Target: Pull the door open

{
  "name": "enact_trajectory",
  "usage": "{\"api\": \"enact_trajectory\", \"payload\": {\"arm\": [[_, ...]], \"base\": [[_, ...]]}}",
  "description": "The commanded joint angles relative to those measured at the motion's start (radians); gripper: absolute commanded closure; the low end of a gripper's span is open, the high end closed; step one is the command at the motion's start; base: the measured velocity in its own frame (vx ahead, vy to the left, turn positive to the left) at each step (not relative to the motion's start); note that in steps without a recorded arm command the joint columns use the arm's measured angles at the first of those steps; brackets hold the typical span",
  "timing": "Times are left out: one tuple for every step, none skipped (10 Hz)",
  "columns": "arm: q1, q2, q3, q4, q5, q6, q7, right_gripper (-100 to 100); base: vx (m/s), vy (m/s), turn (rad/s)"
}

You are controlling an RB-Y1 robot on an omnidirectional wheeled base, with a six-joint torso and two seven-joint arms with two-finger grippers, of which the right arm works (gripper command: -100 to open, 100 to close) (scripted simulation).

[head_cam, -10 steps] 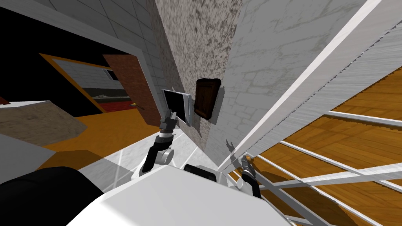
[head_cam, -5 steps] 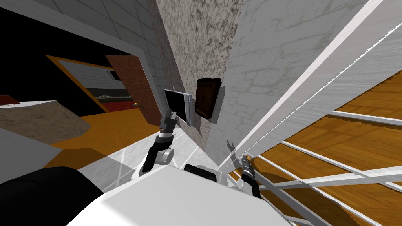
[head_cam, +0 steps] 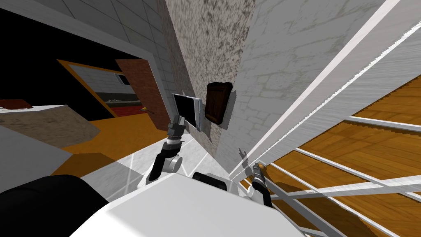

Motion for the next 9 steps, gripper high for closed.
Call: {"api": "enact_trajectory", "payload": {"arm": [[0.022, -0.012, -0.007, -0.003, -0.007, 0.007, -0.039, 100], [0.021, -0.015, -0.001, -0.001, -0.011, 0.002, -0.074, 100], [0.021, -0.015, -0.001, -0.001, -0.011, 0.002, -0.079, 100], [0.021, -0.018, 0.005, 0.001, -0.015, -0.003, -0.116, 100], [0.02, -0.02, 0.011, 0.003, -0.019, -0.008, -0.142, 100], [0.02, -0.02, 0.011, 0.003, -0.019, -0.008, -0.159, 100], [0.02, -0.023, 0.017, 0.005, -0.023, -0.012, -0.196, 100], [0.02, -0.023, 0.017, 0.005, -0.023, -0.012, -0.199, 100], [0.02, -0.023, 0.017, 0.005, -0.023, -0.012, -0.199, 100]], "base": [[-0.013, 0.001, 0.016], [-0.021, 0.004, 0.017], [-0.019, 0.005, 0.029], [-0.021, -0.007, 0.019], [-0.027, -0.019, 0.046], [-0.02, -0.005, 0.029], [-0.025, 0.009, 0.025], [-0.027, 0.006, 0.004], [-0.009, 0.002, -0.003]]}}
